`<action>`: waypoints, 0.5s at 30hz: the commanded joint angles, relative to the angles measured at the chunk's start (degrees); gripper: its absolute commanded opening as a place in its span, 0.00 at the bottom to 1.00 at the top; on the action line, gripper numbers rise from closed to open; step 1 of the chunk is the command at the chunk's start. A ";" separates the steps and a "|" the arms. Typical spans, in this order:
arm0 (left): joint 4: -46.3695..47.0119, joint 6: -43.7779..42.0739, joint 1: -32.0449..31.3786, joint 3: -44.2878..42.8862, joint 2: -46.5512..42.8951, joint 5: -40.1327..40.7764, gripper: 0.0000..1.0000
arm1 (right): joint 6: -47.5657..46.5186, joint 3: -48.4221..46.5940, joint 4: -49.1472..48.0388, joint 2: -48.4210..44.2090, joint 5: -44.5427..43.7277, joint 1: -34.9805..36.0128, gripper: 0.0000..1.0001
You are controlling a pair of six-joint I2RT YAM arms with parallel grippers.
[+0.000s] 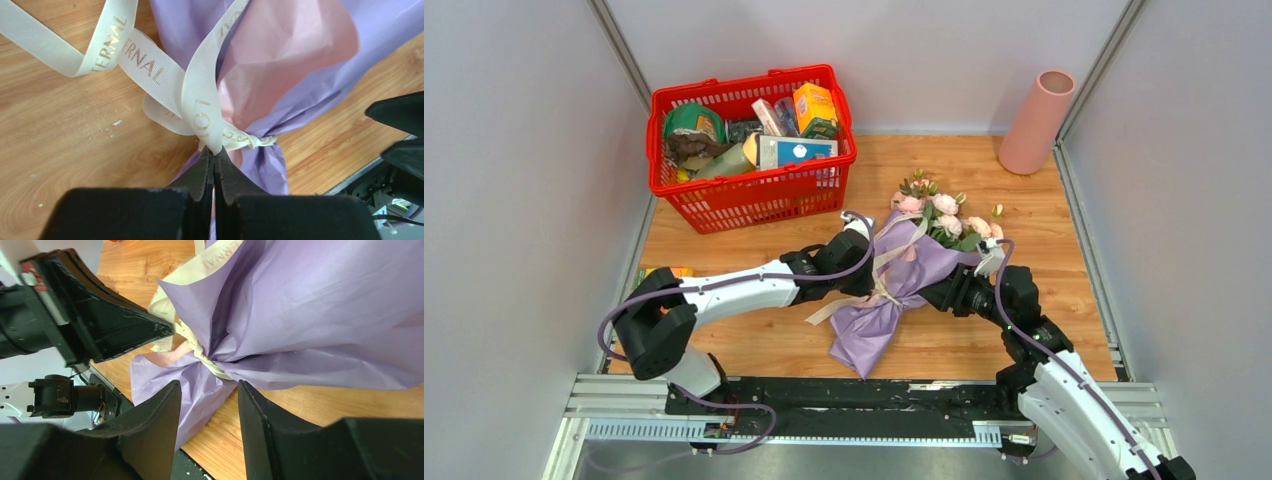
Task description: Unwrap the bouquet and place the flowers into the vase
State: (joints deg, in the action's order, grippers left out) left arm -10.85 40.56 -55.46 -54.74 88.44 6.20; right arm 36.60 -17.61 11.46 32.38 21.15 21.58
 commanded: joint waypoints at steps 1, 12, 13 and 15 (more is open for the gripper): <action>-5.66 0.05 0.00 -4.75 -5.03 3.38 0.00 | -3.81 -0.23 -2.76 0.14 -0.32 0.13 0.48; -12.16 2.25 2.46 -9.42 -6.62 -1.54 0.07 | -6.72 -2.26 -9.52 3.82 1.44 4.16 0.47; -12.87 2.07 2.46 -9.59 -6.53 -1.36 0.03 | -6.63 -2.34 -10.23 4.70 1.27 5.39 0.48; -14.10 1.98 2.73 -9.68 -6.70 -1.19 0.00 | -6.80 -2.69 -10.94 6.19 0.04 8.37 0.48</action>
State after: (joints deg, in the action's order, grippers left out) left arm -21.58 42.15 -53.10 -61.93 82.72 5.80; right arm 31.40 -17.82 6.02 36.51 21.74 25.89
